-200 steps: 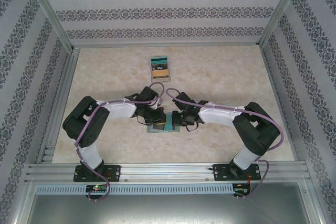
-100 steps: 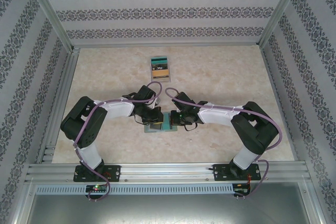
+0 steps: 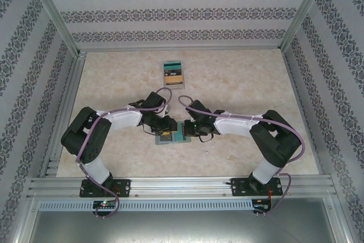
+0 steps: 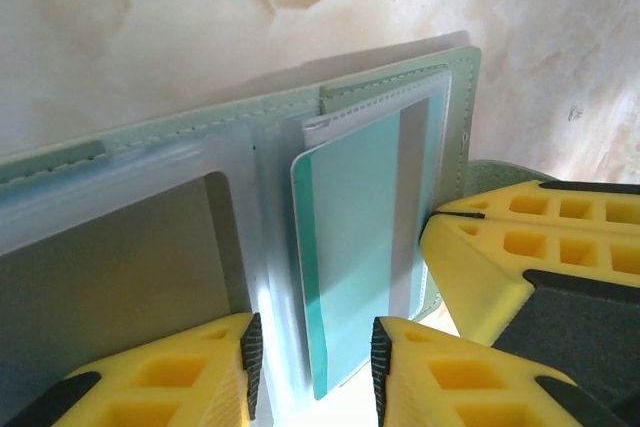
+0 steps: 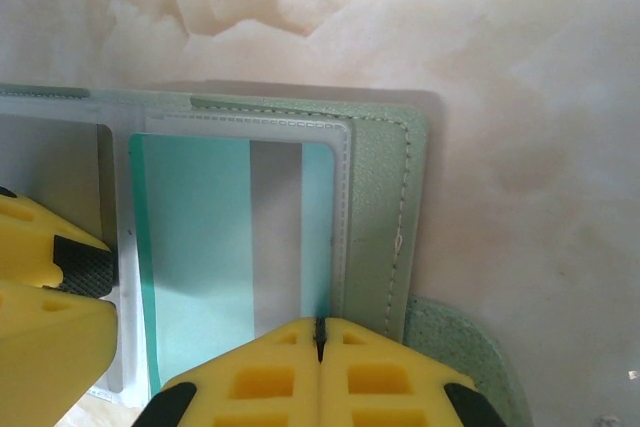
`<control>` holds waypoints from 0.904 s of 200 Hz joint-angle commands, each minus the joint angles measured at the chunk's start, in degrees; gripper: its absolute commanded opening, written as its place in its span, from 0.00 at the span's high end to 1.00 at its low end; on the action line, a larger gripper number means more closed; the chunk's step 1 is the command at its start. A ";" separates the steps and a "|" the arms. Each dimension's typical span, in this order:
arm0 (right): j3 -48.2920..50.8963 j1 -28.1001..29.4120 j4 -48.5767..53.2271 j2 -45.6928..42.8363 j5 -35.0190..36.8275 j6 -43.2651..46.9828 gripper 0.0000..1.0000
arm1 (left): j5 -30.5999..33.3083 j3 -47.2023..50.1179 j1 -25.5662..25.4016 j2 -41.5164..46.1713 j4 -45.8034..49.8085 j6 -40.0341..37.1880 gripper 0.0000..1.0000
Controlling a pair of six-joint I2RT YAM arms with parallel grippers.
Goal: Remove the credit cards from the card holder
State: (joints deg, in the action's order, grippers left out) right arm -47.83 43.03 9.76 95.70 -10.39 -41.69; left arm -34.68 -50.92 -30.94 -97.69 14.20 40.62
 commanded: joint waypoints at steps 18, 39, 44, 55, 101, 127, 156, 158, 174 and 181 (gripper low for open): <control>0.43 0.57 4.53 -0.37 1.51 0.27 0.95 | 0.84 1.36 0.69 3.44 2.42 2.21 0.63; -0.80 0.61 5.48 -2.05 1.87 0.88 0.93 | 0.88 2.04 0.50 4.04 1.38 3.42 0.65; -1.08 0.67 5.74 -2.49 1.94 0.98 0.93 | 0.69 2.25 0.48 4.08 0.70 3.89 0.66; -1.68 0.65 6.31 -3.50 2.04 1.27 0.92 | 0.36 2.67 0.14 4.17 -0.42 4.75 0.69; -1.84 0.56 8.46 -7.01 4.06 2.05 0.89 | 0.75 3.26 -1.54 3.08 -3.15 6.83 0.72; -1.21 0.33 7.97 -5.32 3.06 2.23 0.90 | 0.90 3.48 -1.58 2.51 -3.63 6.84 0.72; -1.46 0.55 6.72 -3.57 2.33 2.24 0.92 | 1.19 3.26 -1.62 2.02 -3.80 6.84 0.73; -1.51 0.54 6.64 -3.41 2.31 2.30 0.92 | 1.19 3.21 -1.59 1.99 -3.82 6.84 0.73; -1.99 0.66 6.50 -2.34 2.05 2.36 0.92 | 1.19 3.45 -1.59 1.42 -4.16 6.93 0.73; -2.09 0.67 6.50 -1.79 2.04 2.37 0.92 | 1.19 3.49 -1.59 1.15 -4.31 6.93 0.73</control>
State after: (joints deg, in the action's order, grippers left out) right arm -48.38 43.03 16.10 91.98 -8.32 -40.21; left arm -34.24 -48.21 -31.92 -95.18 11.29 46.94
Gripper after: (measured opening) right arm 0.081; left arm 0.267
